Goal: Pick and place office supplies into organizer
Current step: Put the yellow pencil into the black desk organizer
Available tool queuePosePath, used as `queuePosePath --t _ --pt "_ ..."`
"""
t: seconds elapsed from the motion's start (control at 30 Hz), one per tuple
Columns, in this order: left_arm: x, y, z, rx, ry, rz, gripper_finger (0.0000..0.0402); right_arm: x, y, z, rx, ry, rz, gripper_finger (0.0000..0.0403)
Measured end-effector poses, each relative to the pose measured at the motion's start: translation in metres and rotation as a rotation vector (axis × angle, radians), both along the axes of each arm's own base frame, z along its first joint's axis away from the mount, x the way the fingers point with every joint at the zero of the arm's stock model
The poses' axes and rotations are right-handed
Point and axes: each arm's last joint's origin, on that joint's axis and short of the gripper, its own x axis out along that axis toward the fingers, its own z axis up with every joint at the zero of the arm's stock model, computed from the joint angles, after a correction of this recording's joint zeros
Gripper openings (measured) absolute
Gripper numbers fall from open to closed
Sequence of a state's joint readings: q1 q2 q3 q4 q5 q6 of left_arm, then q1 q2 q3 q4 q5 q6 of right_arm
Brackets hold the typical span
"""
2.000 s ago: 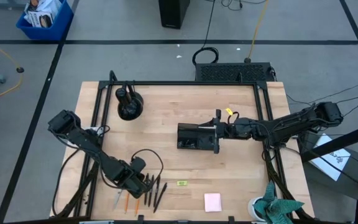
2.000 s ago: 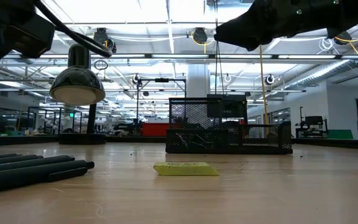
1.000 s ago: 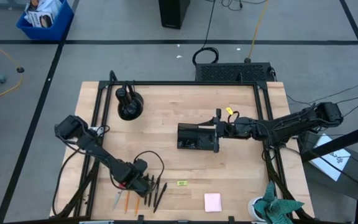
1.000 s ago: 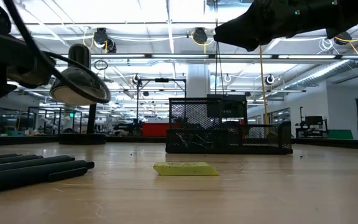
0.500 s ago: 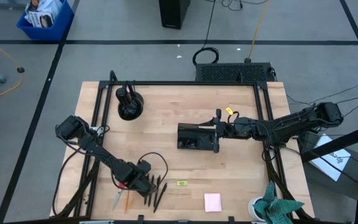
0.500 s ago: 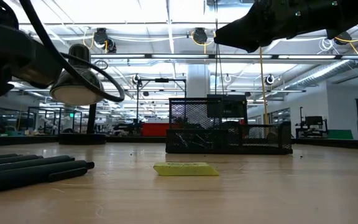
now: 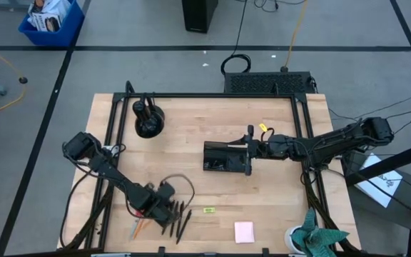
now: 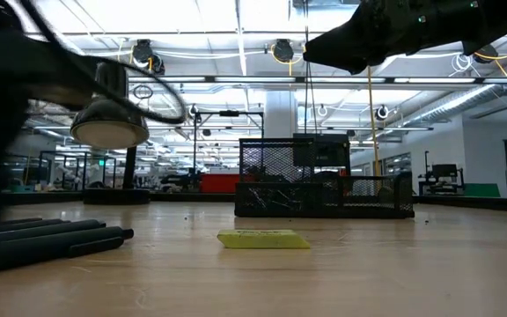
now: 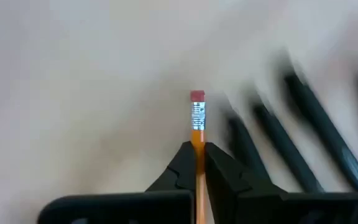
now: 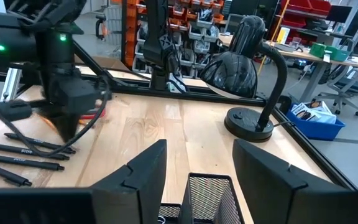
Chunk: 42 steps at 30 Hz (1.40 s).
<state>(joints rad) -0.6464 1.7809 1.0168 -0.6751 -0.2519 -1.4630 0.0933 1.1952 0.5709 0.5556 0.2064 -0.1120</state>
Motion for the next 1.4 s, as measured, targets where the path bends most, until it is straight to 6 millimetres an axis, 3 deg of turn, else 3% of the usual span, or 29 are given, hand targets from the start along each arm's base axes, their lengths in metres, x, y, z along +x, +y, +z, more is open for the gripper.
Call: queuePosePath --t 0.3,0.43,0.6,0.73,1.07,1.4 --pt "-0.007 0.016 0.059 0.156 -0.295 -0.037 0.0014 0.0 0.0 0.0 0.001 0.004 0.0 0.0177" --pt "-0.005 0.019 0.083 0.334 -0.451 -0.186 0.0005 0.0 0.0 -0.001 0.024 0.003 -0.003 0.0175" --pt "0.011 0.02 0.113 0.675 -0.606 -0.403 0.0019 0.0 0.0 0.0 0.02 -0.002 -0.002 0.0172" --pt "0.028 0.03 0.138 0.794 -0.703 -0.523 0.0008 0.0 0.0 0.0 0.021 -0.003 -0.001 0.0173" --pt "0.065 0.088 0.178 0.849 -1.047 -0.836 0.0005 0.0 0.001 0.001 0.023 -0.016 0.024 0.0172" --pt "0.085 0.175 0.172 0.752 -1.113 -0.874 0.0005 -0.005 0.01 0.016 -0.037 -0.106 0.116 0.0166"
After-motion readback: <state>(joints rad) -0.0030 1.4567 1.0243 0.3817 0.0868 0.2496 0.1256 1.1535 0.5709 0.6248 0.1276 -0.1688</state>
